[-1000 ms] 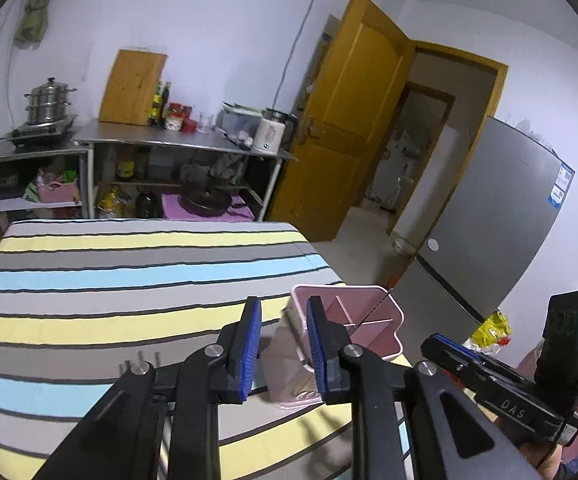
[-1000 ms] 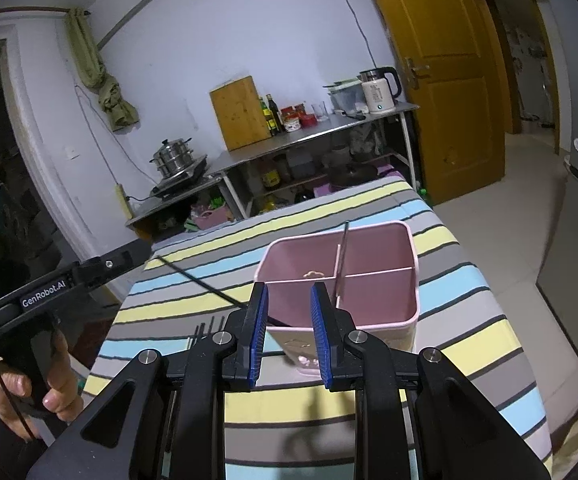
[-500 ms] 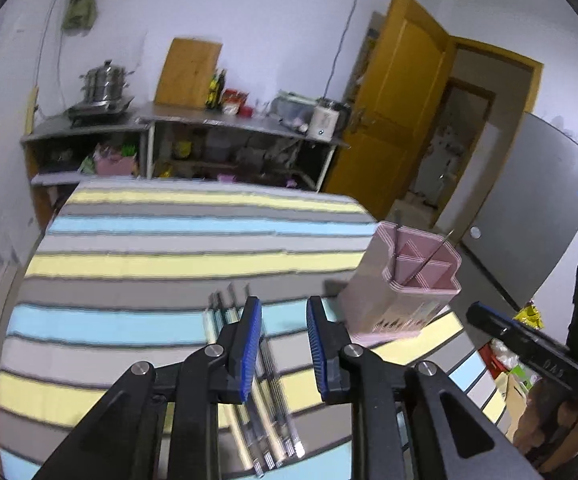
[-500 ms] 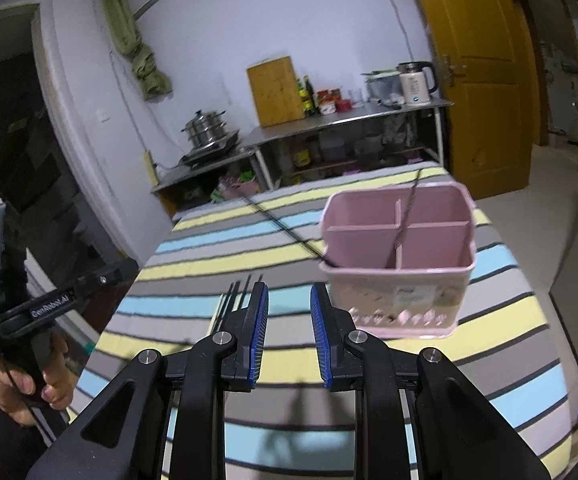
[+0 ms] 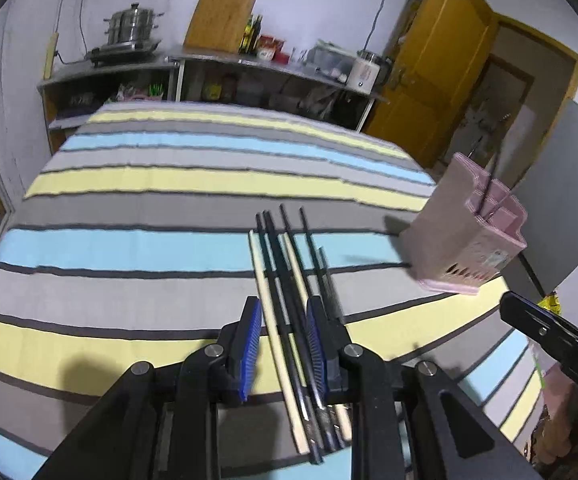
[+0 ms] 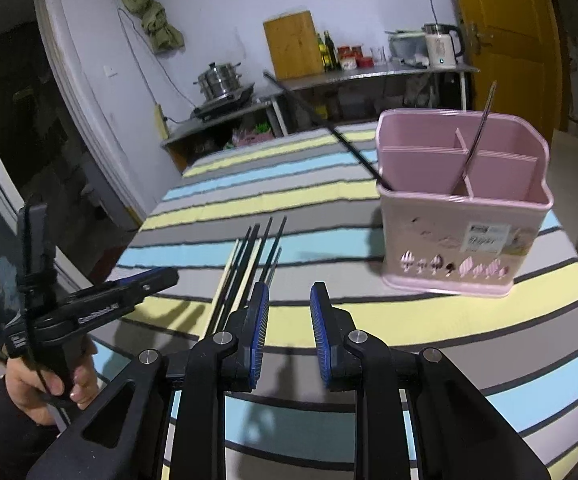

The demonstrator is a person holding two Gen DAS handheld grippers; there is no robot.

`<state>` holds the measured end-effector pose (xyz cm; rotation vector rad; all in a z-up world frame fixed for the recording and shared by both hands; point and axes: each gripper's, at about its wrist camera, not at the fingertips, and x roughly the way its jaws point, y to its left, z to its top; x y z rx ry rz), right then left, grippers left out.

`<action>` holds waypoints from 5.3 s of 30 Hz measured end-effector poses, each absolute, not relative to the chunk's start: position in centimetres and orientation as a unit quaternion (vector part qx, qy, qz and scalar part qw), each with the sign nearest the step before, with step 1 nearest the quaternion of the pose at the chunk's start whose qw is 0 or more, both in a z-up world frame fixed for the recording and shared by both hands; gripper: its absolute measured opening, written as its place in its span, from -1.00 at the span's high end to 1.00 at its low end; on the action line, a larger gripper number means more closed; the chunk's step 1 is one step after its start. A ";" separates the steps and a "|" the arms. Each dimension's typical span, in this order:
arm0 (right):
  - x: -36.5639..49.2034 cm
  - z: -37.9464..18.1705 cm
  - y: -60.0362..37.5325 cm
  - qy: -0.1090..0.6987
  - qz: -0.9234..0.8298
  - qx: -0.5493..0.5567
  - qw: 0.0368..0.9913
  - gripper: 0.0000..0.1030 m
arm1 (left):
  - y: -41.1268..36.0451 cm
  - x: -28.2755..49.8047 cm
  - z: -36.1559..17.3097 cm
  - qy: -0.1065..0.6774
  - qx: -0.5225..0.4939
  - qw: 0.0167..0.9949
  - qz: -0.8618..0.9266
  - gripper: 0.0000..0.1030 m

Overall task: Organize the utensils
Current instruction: 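Withdraw both tools from the caddy back toward the utensil row, then grasp another metal utensil with the right tool while the left tool grasps a wooden chopstick, then carry both held utensils up over the pink caddy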

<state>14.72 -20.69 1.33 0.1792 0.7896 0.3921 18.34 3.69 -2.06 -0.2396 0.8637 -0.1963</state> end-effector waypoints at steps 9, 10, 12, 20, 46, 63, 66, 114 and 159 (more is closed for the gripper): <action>16.2 -1.2 -19.5 0.411 0.192 0.084 0.887 0.56 | 3.5 22.3 -5.4 0.438 -0.105 0.890 -0.069 0.56; 16.3 -1.4 -19.2 0.413 0.192 0.083 0.886 0.56 | 3.5 22.9 -5.7 0.440 -0.104 0.890 -0.067 0.56; 16.6 -1.7 -19.0 0.416 0.193 0.082 0.885 0.56 | 3.5 23.6 -5.9 0.441 -0.102 0.890 -0.064 0.56; 17.6 -2.7 -18.2 0.427 0.195 0.077 0.880 0.56 | 2.9 25.8 -7.1 0.446 -0.077 0.890 -0.057 0.56; 24.1 -7.0 -12.2 0.473 0.184 0.039 0.861 0.64 | 5.2 25.6 -7.4 0.444 -0.086 0.889 -0.067 0.82; 23.0 -6.9 -10.8 0.469 0.153 -0.043 0.869 0.82 | 3.6 27.4 -7.2 0.460 -0.034 0.885 -0.053 0.82; 23.2 -6.9 -10.8 0.471 0.155 -0.036 0.868 0.88 | 3.6 28.0 -7.1 0.465 -0.034 0.883 -0.052 0.87; 14.2 6.8 -20.8 0.329 0.183 0.087 0.922 0.90 | 0.5 16.3 11.3 0.346 -0.087 0.918 -0.175 0.92; 20.9 8.7 -30.9 0.279 0.072 0.119 0.950 0.90 | -13.6 28.9 12.3 0.305 -0.059 0.916 -0.252 0.92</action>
